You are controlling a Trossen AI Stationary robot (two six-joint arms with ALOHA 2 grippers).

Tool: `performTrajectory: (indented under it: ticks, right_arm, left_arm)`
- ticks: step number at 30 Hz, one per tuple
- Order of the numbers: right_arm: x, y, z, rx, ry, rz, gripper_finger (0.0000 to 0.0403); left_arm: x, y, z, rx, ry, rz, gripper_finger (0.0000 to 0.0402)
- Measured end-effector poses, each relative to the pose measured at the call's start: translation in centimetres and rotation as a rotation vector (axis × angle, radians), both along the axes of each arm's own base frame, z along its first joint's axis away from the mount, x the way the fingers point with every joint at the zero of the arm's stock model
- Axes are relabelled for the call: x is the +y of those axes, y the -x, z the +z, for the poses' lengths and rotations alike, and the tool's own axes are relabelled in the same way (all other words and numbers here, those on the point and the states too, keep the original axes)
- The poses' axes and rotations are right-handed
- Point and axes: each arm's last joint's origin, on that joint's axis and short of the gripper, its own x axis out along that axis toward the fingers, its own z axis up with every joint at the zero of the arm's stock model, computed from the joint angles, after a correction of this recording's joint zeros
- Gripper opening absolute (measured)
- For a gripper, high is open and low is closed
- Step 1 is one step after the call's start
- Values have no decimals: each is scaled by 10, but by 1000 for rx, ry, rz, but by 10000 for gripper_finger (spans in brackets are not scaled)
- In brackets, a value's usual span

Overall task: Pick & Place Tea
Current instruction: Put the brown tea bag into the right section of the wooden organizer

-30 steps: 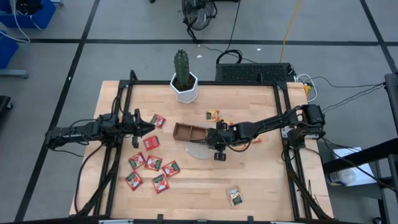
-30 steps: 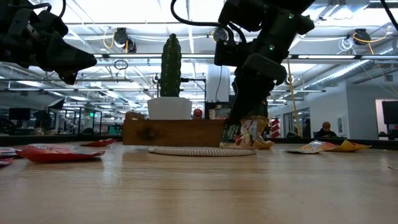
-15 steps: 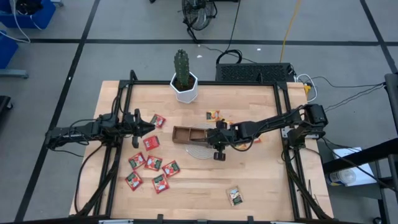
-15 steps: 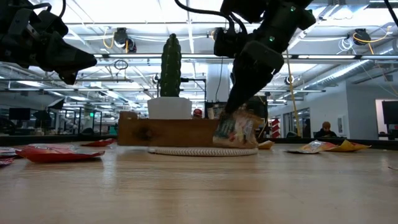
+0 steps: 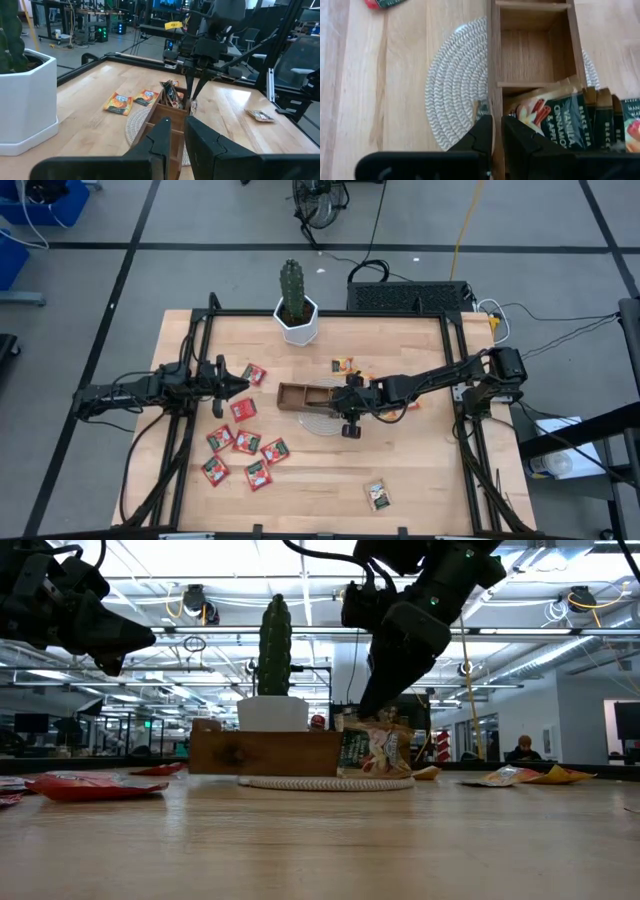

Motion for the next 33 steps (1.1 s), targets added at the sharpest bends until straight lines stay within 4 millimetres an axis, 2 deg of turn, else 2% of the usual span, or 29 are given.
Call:
performTrajectory:
  ticks: [15,20,25,33]
  right_arm:
    - [0,-1,0,-12,-15,-17,125]
    - [0,-3,1,-34,-18,-17,128]
    - [0,0,-9,-35,-17,-18,122]
    - [1,-2,-7,-61,-36,-6,118]
  left_arm:
    - [0,0,0,-1,0,0,58]
    - [0,0,0,0,0,0,58]
    - [0,0,0,0,0,0,58]
    - [0,0,0,0,0,0,58]
